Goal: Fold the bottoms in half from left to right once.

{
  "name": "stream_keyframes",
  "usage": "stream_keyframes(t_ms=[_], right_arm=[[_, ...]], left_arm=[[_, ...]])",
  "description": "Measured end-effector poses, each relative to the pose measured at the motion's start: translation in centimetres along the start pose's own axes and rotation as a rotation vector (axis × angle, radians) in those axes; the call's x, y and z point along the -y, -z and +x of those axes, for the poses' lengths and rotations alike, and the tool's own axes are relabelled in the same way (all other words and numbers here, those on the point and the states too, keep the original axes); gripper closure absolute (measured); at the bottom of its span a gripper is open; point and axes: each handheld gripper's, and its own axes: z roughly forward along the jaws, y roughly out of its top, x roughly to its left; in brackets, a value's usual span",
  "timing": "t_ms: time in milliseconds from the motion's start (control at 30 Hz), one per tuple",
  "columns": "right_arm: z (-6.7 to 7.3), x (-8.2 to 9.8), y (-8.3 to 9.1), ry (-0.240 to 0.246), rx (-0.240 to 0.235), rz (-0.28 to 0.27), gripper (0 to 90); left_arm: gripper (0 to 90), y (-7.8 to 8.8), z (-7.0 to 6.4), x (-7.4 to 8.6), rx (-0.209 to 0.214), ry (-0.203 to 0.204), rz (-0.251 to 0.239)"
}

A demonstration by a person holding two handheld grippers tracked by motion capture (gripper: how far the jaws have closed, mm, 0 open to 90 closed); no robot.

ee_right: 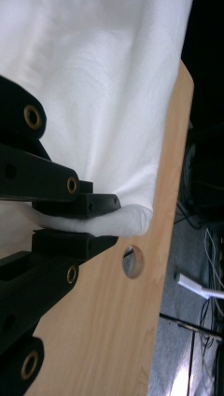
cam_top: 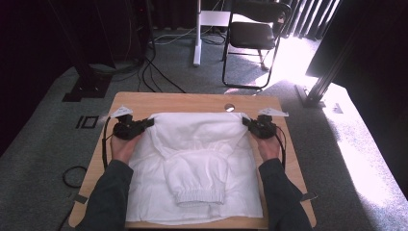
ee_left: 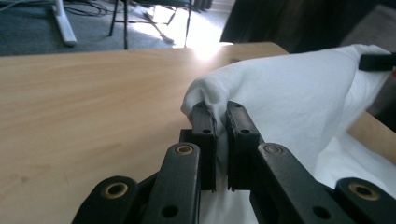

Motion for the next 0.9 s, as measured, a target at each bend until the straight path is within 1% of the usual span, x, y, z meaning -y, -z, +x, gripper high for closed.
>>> stream_keyframes(t_ms=[33,67,100,133,167,200,233,267,300,333,367,400,433,467,500,533,567,600,633,667,700,733,800,833,900], right_arm=[[0.3,0.5,0.6,0.004,-0.01,0.003,84.0],[0.5,1.0,1.3,0.007,-0.021,0.003,83.9],[0.5,1.0,1.3,0.007,-0.021,0.003,83.9],[0.7,1.5,1.8,0.015,-0.028,0.004,83.9],[1.0,2.5,2.8,0.013,-0.045,0.008,83.8],[1.1,3.1,3.1,0.008,-0.055,0.011,83.7],[1.3,3.8,3.5,0.008,-0.063,0.021,83.6],[1.6,4.8,3.9,0.012,-0.069,0.039,83.5],[1.6,4.8,3.9,0.012,-0.069,0.039,83.5],[1.8,5.5,4.0,0.016,-0.074,0.054,83.4],[2.3,7.3,4.1,0.028,-0.074,0.114,83.2],[2.5,8.1,4.0,0.031,-0.08,0.138,83.1],[2.6,8.8,3.8,0.031,-0.085,0.167,83.1],[2.8,9.4,3.7,0.033,-0.089,0.184,83.0],[2.9,9.9,3.5,0.037,-0.085,0.2,82.9],[2.9,9.9,3.5,0.037,-0.085,0.2,82.9],[3.0,10.3,3.3,0.036,-0.088,0.214,83.0],[3.3,11.0,2.7,0.024,-0.098,0.247,83.0],[3.5,11.1,2.5,0.033,-0.096,0.257,82.9],[3.8,11.3,2.2,0.046,-0.093,0.274,82.9],[4.0,11.5,1.9,0.063,-0.088,0.291,82.8],[4.2,11.6,1.7,0.075,-0.083,0.299,82.8],[4.2,11.5,1.3,0.063,-0.081,0.309,82.7],[4.1,11.4,1.2,0.058,-0.077,0.31,82.7],[3.9,11.2,0.9,0.067,-0.065,0.314,82.6]], left_arm=[[85.1,0.6,-0.4,0.4,0.002,-0.013,0.003],[85.2,1.2,-0.8,1.0,0.012,-0.017,0.007],[85.2,1.2,-0.8,1.0,0.012,-0.017,0.007],[85.2,2.1,-1.6,2.0,0.021,-0.047,0.038],[85.0,2.5,-1.9,2.5,0.02,-0.058,0.054],[84.9,2.9,-2.2,3.3,0.029,-0.065,0.073],[84.7,3.3,-2.6,4.4,0.033,-0.073,0.106],[84.3,3.5,-2.7,5.1,0.029,-0.081,0.128],[84.1,3.5,-2.7,5.1,0.029,-0.081,0.128],[84.1,3.8,-3.0,7.3,0.042,-0.056,0.171],[84.3,3.6,-3.2,8.3,0.04,-0.062,0.207],[84.3,3.4,-3.3,9.2,0.028,-0.073,0.239],[84.2,3.2,-3.3,10.1,0.035,-0.069,0.258],[83.9,2.9,-3.3,10.7,0.044,-0.059,0.273],[83.3,2.7,-3.3,11.2,0.035,-0.06,0.288],[82.7,2.7,-3.3,11.2,0.035,-0.06,0.288],[82.7,2.3,-3.3,11.6,0.025,-0.051,0.301],[81.5,1.7,-3.6,11.9,-0.009,-0.085,0.34],[81.5,1.3,-3.8,12.1,-0.027,-0.107,0.357],[81.5,0.8,-3.9,12.3,-0.033,-0.124,0.371],[81.7,0.6,-3.9,12.3,-0.033,-0.122,0.363],[81.7,0.4,-3.9,12.2,-0.036,-0.107,0.359],[81.8,0.0,-3.8,12.1,-0.052,-0.106,0.351],[81.9,-0.2,-3.6,12.0,-0.052,-0.096,0.343],[82.6,-0.6,-3.1,11.7,-0.053,-0.072,0.329]])
